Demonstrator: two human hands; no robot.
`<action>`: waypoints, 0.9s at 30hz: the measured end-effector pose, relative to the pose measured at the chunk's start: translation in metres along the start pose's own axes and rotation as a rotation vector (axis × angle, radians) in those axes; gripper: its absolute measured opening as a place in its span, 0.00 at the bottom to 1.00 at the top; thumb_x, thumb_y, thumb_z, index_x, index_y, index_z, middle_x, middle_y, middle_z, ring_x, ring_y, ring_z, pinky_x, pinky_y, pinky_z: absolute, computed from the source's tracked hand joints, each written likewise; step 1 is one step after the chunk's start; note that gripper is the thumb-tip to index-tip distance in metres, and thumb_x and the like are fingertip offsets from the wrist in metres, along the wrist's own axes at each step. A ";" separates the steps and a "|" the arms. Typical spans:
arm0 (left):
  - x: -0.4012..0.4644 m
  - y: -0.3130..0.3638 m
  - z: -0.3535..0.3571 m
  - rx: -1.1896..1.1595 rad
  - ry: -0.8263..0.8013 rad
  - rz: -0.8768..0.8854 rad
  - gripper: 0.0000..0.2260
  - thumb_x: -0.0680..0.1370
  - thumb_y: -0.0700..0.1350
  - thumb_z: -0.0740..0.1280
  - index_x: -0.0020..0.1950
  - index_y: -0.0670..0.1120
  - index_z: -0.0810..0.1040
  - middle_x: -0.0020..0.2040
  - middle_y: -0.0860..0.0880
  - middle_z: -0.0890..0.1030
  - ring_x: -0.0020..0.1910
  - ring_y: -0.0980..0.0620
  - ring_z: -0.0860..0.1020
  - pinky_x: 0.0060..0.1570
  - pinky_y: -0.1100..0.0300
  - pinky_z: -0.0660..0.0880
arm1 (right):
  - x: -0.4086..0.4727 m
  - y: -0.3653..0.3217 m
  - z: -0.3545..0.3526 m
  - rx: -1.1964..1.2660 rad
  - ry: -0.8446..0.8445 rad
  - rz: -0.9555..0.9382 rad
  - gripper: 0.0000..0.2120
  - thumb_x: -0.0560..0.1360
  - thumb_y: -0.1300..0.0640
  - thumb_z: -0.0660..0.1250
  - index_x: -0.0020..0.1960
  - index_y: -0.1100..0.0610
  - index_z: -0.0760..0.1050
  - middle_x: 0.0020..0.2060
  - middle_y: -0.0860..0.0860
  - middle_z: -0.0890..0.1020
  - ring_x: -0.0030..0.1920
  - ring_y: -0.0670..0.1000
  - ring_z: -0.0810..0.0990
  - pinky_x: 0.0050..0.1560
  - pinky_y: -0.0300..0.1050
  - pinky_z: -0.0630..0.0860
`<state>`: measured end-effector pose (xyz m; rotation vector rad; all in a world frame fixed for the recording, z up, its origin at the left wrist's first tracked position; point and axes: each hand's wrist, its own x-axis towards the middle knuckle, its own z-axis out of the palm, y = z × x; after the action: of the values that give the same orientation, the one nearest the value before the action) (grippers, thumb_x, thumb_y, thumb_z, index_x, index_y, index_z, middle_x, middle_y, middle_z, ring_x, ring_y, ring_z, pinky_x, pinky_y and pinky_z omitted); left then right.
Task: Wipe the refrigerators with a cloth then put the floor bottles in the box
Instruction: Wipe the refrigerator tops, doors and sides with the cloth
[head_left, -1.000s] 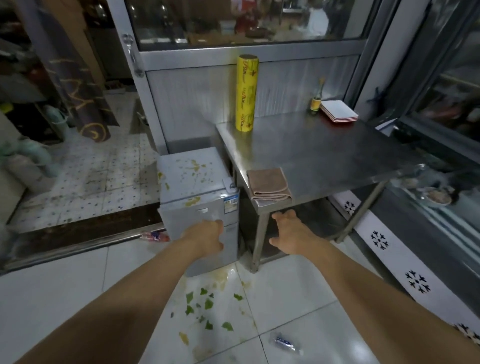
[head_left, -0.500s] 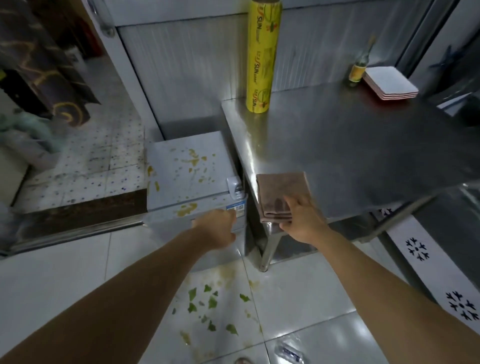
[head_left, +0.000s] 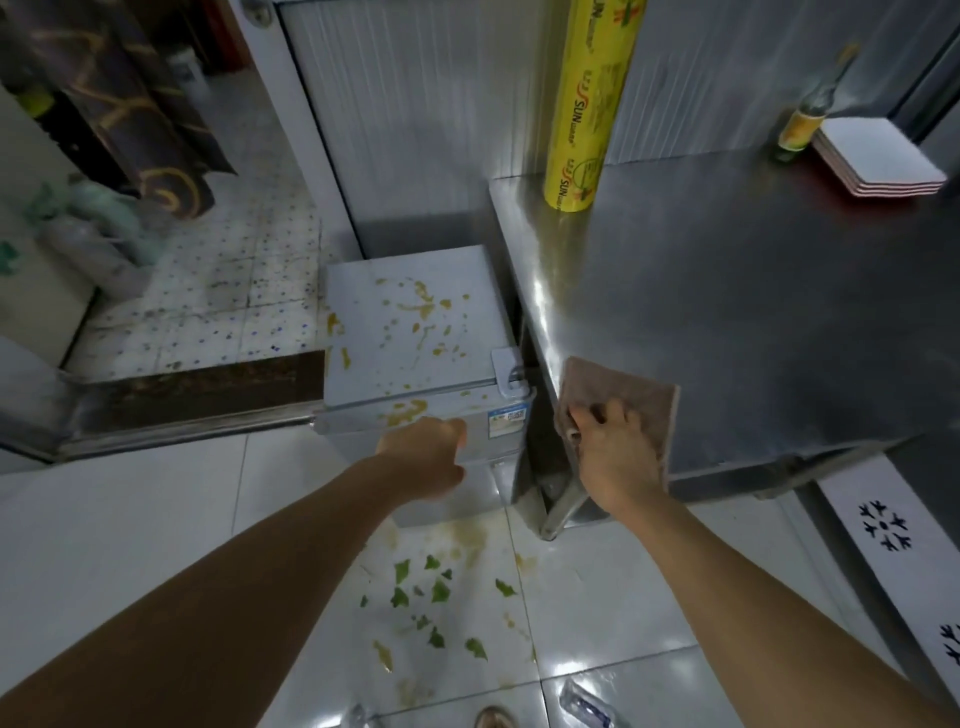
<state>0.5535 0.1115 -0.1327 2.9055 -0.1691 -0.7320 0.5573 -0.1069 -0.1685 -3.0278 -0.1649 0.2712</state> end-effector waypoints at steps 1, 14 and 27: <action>-0.003 -0.007 0.000 -0.011 0.002 -0.005 0.18 0.75 0.49 0.66 0.64 0.48 0.69 0.63 0.45 0.73 0.62 0.45 0.72 0.59 0.52 0.72 | 0.001 -0.004 -0.001 0.029 -0.001 0.016 0.23 0.78 0.55 0.61 0.71 0.49 0.61 0.62 0.58 0.67 0.61 0.58 0.69 0.53 0.49 0.72; -0.052 -0.121 -0.031 -0.064 0.056 0.081 0.17 0.75 0.47 0.65 0.63 0.47 0.71 0.60 0.45 0.75 0.58 0.45 0.75 0.52 0.56 0.71 | -0.017 -0.111 -0.021 0.361 0.024 0.190 0.09 0.78 0.63 0.63 0.57 0.60 0.76 0.50 0.58 0.77 0.41 0.51 0.73 0.44 0.39 0.70; -0.029 -0.182 -0.047 -0.001 0.026 0.153 0.17 0.75 0.46 0.65 0.62 0.45 0.68 0.60 0.44 0.75 0.56 0.45 0.75 0.51 0.53 0.75 | -0.012 -0.150 -0.023 0.579 0.089 0.401 0.03 0.78 0.63 0.63 0.51 0.60 0.75 0.47 0.56 0.77 0.39 0.49 0.74 0.44 0.37 0.71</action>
<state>0.5644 0.2998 -0.1078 2.8598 -0.3835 -0.6689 0.5352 0.0377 -0.1277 -2.4598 0.4523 0.1717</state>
